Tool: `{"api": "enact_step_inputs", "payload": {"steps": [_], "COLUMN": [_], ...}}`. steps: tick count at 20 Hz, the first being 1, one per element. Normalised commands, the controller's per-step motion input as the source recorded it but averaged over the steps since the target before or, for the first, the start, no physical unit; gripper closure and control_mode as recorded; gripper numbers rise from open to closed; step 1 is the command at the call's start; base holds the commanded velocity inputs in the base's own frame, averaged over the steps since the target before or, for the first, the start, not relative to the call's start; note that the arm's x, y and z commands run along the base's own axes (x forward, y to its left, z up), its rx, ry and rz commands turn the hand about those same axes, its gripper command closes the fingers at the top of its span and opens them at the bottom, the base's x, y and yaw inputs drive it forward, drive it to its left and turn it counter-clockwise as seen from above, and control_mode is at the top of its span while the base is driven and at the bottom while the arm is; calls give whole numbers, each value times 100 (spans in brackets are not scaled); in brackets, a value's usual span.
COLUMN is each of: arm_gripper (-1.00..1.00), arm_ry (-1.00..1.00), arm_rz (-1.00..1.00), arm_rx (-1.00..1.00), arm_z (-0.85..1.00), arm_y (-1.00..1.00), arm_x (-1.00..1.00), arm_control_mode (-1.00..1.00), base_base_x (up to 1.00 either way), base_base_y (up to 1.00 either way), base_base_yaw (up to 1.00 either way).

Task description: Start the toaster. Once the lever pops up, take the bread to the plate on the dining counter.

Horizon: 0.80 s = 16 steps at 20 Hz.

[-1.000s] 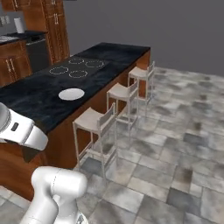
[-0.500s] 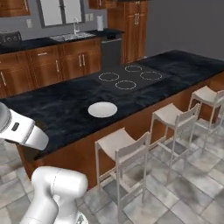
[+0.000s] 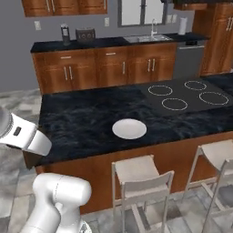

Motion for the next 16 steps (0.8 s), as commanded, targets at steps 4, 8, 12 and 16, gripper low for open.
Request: {"api": "enact_step_inputs", "payload": {"steps": [4,8,12,16], "arm_gripper": [100,100,100,100], "arm_ry": [0,0,0,0], "arm_rz": [0,0,0,0], "arm_rx": [0,0,0,0], "arm_z": [0,0,0,0], "arm_y": [0,0,0,0], "arm_x": [0,0,0,0], "arm_control_mode": [100,100,100,100], "base_base_x": [19,26,31,46], "base_base_y": [-46,-48,-38,-33], "base_base_yaw": [60,52,30,14]}}
